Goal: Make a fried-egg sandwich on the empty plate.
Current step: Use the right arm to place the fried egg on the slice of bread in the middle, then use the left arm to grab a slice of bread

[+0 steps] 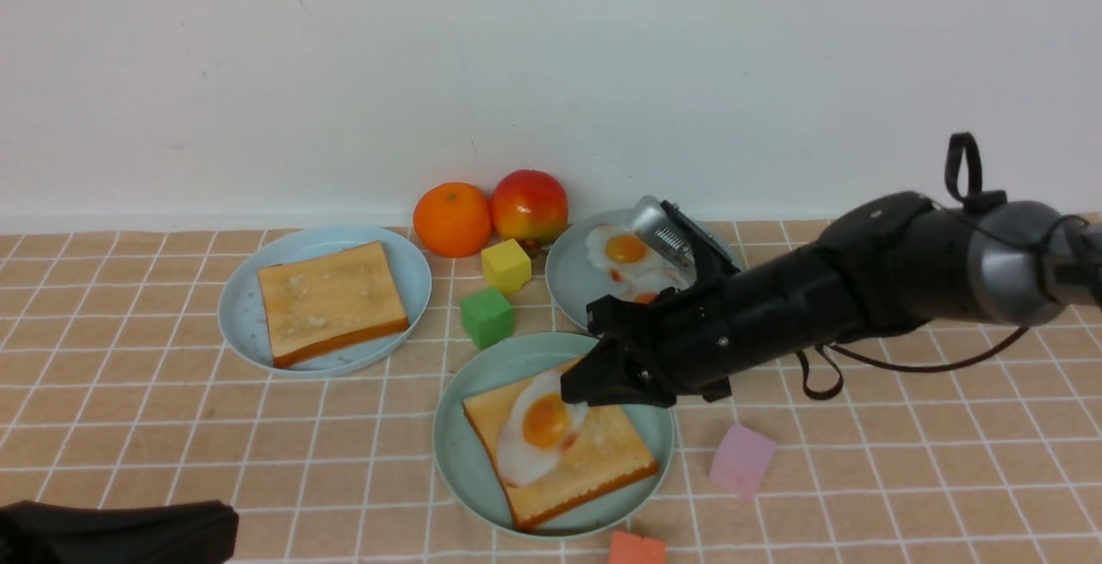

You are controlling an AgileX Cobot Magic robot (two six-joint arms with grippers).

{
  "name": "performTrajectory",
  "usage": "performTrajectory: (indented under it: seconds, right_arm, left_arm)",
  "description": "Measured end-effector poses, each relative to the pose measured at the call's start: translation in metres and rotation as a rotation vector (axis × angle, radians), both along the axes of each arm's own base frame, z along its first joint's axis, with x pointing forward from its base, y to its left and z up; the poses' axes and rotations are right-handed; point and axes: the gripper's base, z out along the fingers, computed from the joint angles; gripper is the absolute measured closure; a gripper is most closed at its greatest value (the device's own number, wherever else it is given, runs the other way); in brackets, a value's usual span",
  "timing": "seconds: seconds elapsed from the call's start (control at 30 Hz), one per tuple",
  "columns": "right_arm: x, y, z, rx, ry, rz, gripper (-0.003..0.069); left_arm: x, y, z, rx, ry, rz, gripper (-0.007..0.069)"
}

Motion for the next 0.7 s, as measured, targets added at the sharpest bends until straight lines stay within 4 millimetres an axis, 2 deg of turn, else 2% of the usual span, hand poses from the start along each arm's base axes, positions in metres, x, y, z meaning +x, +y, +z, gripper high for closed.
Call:
performTrajectory:
  seconds: [0.23,0.33,0.47,0.5,0.57,0.7]
  right_arm:
    - [0.007,-0.003,-0.01,-0.043,-0.018,-0.058,0.0569]
    - [0.007,-0.003,-0.011,-0.047,-0.023,-0.061,0.0484]
    - [0.009,-0.009,-0.01,-0.045,-0.018,-0.053,0.031]
    - [0.009,-0.01,-0.009,-0.045,-0.02,-0.051,0.0301]
    - [0.013,-0.029,0.0,-0.05,-0.039,-0.047,0.0196]
    - [0.014,-0.06,0.031,-0.069,-0.113,-0.04,0.0168]
  left_arm:
    - [0.0,0.0,0.0,-0.001,0.001,0.0,0.0628]
    - [0.0,0.0,0.0,-0.002,0.002,0.0,0.0624]
    - [-0.001,0.0,-0.001,-0.039,0.044,0.018,0.0621]
    - [0.0,0.0,-0.001,-0.041,0.048,0.02,0.062]
    - [0.002,-0.003,-0.003,-0.081,0.11,0.053,0.062]
    - [0.009,-0.01,-0.011,-0.072,0.203,0.092,0.062]
